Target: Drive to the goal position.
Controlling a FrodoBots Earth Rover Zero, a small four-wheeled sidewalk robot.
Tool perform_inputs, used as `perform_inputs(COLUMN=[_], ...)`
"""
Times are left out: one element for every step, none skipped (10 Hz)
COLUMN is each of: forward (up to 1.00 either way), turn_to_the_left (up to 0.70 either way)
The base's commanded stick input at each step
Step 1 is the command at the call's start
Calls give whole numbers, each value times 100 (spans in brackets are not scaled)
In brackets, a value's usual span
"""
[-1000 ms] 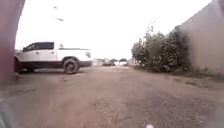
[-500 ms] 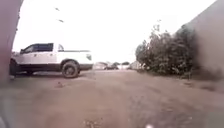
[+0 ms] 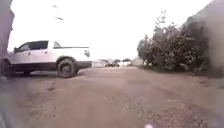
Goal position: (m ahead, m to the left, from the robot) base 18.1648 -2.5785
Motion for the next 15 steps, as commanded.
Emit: perform_inputs(forward=[100, 100, 100, 100, 100, 100, 100, 100, 100, 100, 48, 10, 0, 0, 0], turn_to_the_left=[0, 0, 0, 0, 0, 0, 0, 0, 0, 0, 0, 0, 0, 0, 0])
